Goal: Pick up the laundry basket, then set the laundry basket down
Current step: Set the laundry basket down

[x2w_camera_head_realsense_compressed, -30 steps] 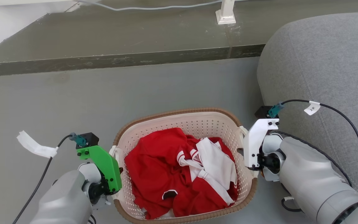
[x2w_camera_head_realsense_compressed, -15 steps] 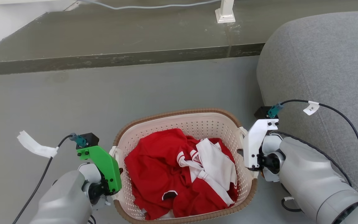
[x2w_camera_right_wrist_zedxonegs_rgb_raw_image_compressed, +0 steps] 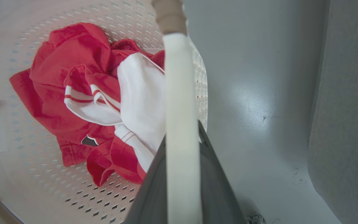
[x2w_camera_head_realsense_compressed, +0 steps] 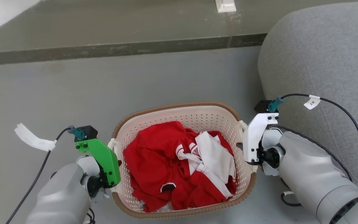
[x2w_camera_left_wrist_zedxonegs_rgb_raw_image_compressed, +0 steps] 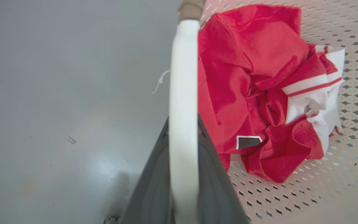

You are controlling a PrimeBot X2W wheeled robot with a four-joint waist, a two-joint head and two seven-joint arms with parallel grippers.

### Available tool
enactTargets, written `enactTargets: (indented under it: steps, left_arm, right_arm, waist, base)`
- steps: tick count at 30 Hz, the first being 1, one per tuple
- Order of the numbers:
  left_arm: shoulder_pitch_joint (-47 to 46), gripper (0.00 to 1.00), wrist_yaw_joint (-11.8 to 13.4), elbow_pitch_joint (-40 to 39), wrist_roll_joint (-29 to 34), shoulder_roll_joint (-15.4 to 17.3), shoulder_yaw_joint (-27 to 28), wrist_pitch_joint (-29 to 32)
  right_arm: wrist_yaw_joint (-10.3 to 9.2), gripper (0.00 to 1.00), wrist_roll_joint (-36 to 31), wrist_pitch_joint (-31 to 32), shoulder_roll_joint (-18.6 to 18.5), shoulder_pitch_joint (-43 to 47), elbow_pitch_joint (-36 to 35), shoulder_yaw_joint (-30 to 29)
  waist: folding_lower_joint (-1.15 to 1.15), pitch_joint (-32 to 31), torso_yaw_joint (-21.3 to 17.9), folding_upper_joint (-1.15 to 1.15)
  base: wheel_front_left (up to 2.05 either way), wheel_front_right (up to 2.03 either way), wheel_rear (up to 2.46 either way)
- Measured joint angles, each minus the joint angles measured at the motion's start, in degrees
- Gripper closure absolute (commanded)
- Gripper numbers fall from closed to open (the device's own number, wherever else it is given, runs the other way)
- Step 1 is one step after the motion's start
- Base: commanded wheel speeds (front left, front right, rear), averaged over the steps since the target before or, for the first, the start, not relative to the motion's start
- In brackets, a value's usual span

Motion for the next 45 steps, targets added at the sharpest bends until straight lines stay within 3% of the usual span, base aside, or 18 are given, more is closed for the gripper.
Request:
enactTargets:
  steps: [30, 45]
  left_arm:
    - [-7.1, 1.00, 0.0, -0.1, 1.0, 0.7, -0.4, -8.0]
    - [-10.3, 1.00, 0.0, -1.0, 1.8, 1.3, -0.5, -14.6]
  right_arm:
    - [0.00, 1.00, 0.0, -6.7, -0.1, -6.5, 0.2, -0.3]
    - [0.03, 1.00, 1.0, -16.6, -0.2, -7.0, -1.0, -2.1]
  waist:
    - [0.00, 15.7, 0.7, 0.00]
    - [0.01, 26.0, 0.9, 0.00]
  base:
    - [0.00, 0.00, 0.00]
    - [0.00, 0.00, 0.00]
